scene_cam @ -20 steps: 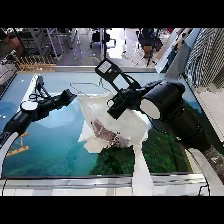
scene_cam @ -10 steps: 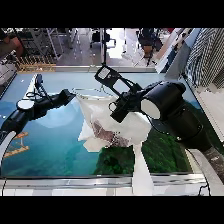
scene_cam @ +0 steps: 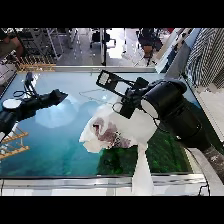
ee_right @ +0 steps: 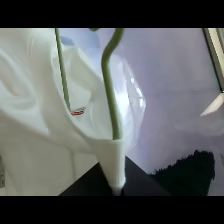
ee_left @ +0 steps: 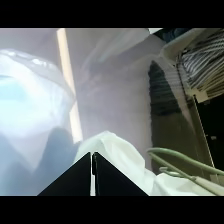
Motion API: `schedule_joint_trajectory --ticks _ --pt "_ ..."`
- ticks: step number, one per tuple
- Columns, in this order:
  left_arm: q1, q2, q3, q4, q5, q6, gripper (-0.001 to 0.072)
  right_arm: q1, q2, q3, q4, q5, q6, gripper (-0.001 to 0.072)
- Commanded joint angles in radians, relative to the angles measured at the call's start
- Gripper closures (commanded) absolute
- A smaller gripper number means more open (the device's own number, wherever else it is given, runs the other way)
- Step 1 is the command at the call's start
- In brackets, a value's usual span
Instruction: Fold the clothes and pants, and hang the long-sleeved shirts on hangers.
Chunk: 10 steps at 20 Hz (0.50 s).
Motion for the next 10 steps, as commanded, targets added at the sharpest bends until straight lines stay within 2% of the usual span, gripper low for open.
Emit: schedule_joint_trajectory --ticks 1,2,4,7,8,10 --pt "0.007 -0.004 0.000 -0.002 -0.106 0.019 0.0676 0.000 -0.001 0.000 0.006 -0.118 0.046 0.0695" --pt "0.005 -0.009 0.000 -0.002 -0.144 0.018 0.0579 0.001 -0.001 0.000 0.006 -0.118 0.069 0.0695" --pt "0.005 -0.016 -0.002 -0.002 -0.238 -0.004 0.0178 0.001 -0.001 0.000 -0.007 -0.117 0.134 0.0695" --pt "-0.005 -0.026 -0.002 -0.013 -0.282 -0.040 0.0162 0.001 -0.001 0.000 -0.031 -0.117 0.230 0.0695" --pt "-0.015 -0.030 -0.002 -0.056 -0.283 -0.042 0.0161 0.001 -0.001 0.000 -0.027 -0.118 0.238 0.0695" --pt "-0.046 -0.047 -0.002 -0.191 -0.282 -0.041 0.0098 0.001 -0.001 0.000 -0.027 -0.118 0.256 0.0695"
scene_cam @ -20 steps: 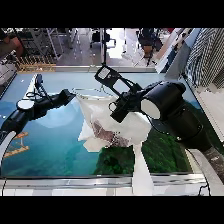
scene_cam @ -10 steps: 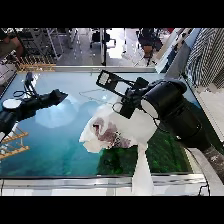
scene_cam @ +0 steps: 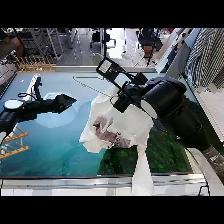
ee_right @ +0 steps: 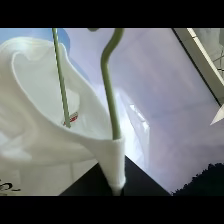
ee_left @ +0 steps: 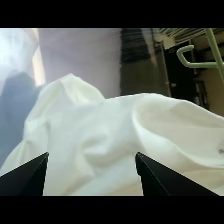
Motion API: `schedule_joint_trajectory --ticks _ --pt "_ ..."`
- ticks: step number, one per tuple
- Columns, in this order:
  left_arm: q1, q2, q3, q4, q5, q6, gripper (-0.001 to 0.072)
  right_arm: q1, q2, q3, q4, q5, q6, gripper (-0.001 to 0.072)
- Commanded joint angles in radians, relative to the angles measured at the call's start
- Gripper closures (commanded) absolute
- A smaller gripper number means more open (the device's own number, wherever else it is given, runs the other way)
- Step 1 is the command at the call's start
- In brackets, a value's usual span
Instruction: Fold the clothes and pants, and hang the long-sleeved shirts on hangers.
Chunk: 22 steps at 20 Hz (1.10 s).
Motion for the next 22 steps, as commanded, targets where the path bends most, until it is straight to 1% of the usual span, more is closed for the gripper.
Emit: schedule_joint_trajectory --ticks 1,3,4,7,9,11,12,13,14,15,16,17,19,22 --pt "-0.049 -0.028 0.000 -0.200 -0.037 0.001 0.0098 0.000 0.000 0.000 -0.006 -0.008 0.059 0.0695" --pt "-0.100 -0.056 0.001 -0.317 -0.037 0.026 0.0097 0.001 0.000 0.000 0.000 -0.007 0.060 0.0694" --pt "-0.125 -0.072 0.001 -0.350 -0.036 0.026 0.0097 0.001 0.000 0.000 0.003 -0.007 0.062 0.0694" --pt "-0.198 -0.113 0.001 -0.361 -0.024 0.026 0.0097 0.001 0.000 0.000 0.003 -0.008 0.070 0.0694" --pt "-0.242 -0.135 0.002 -0.360 0.031 0.026 0.0098 0.001 0.000 0.000 0.005 -0.008 0.085 0.0694" --pt "-0.275 -0.160 0.013 -0.330 0.050 0.025 0.0108 0.001 0.001 0.000 0.008 -0.008 0.086 0.0694" --pt "-0.286 -0.170 0.017 -0.303 0.051 0.021 0.0141 0.001 0.002 0.000 0.009 -0.008 0.086 0.0694" --pt "-0.292 -0.176 0.017 -0.296 0.050 0.022 0.0258 0.001 0.003 0.000 0.009 -0.007 0.086 0.0694" --pt "-0.294 -0.180 0.017 -0.297 0.050 0.022 0.0430 0.001 0.004 0.000 0.009 -0.007 0.086 0.0694" --pt "-0.294 -0.180 0.017 -0.297 0.050 0.023 0.0581 0.001 0.004 0.000 0.009 -0.007 0.086 0.0694" --pt "-0.289 -0.180 0.017 -0.297 0.050 0.037 0.0639 0.001 0.004 0.000 0.010 -0.006 0.086 0.0694" --pt "-0.281 -0.180 0.017 -0.296 0.050 0.061 0.0691 0.001 0.004 0.000 0.011 -0.004 0.086 0.0694" --pt "-0.247 -0.180 0.017 -0.297 0.058 0.074 0.0692 0.001 0.004 0.000 0.014 0.019 0.086 0.0694" --pt "-0.146 -0.179 0.017 -0.298 0.061 0.074 0.0693 0.001 0.004 0.000 0.042 0.087 0.064 0.0694"
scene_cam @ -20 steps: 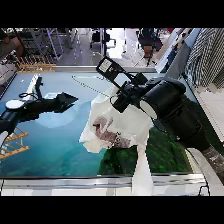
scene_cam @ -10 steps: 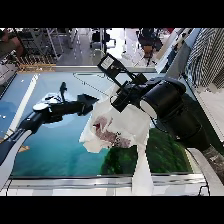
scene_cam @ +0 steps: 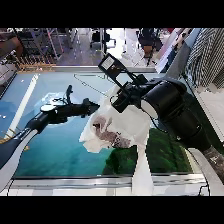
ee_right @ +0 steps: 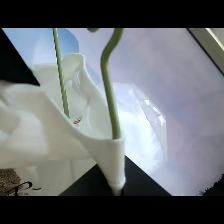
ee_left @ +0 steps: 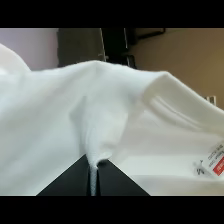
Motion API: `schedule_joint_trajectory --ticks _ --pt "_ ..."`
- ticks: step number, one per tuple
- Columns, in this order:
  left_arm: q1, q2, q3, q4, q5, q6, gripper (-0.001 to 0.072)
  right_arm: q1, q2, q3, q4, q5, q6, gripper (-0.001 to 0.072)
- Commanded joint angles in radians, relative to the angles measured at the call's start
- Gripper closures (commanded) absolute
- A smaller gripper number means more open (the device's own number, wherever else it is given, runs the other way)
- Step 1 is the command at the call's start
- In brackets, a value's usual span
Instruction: Fold the clothes and pants, and hang the long-sleeved shirts on hangers.
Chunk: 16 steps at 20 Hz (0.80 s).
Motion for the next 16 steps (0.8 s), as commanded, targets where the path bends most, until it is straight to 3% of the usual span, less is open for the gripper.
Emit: schedule_joint_trajectory --ticks 1,4,16 --pt "0.103 -0.001 0.001 -0.004 0.007 0.011 0.0692 0.001 0.001 0.000 0.043 0.068 -0.050 0.0694" --pt "0.166 -0.001 0.005 -0.041 -0.005 0.012 0.0693 0.000 0.001 0.000 0.094 0.065 -0.090 0.0694" --pt "0.181 -0.001 0.008 -0.039 -0.008 0.012 0.0692 0.000 0.001 0.000 0.092 0.130 -0.137 0.0694"
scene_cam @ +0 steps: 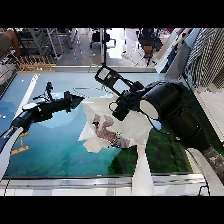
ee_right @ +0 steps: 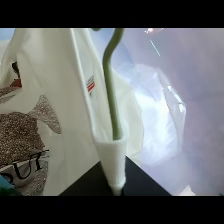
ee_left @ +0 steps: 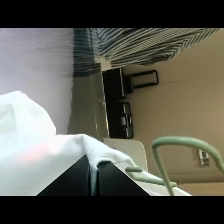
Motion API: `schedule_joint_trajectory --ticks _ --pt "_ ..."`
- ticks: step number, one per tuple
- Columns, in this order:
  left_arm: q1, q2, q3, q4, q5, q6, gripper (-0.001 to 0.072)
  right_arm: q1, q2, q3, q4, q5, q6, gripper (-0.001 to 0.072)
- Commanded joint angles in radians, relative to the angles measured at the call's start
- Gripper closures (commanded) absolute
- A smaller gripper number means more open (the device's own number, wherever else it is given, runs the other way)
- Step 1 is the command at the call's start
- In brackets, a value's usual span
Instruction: Fold the clothes and pants, and hang the long-sleeved shirts on hangers.
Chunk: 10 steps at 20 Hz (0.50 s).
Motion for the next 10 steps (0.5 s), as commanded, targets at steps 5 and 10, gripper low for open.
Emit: schedule_joint_trajectory --ticks 5,10 --pt "0.032 0.000 0.001 0.000 -0.012 0.000 0.0692 -0.001 0.001 0.000 -0.126 0.144 -0.101 0.0695" --pt "0.102 0.000 0.001 -0.001 0.030 0.001 0.0692 -0.001 0.001 0.000 -0.137 0.227 -0.223 0.0696"
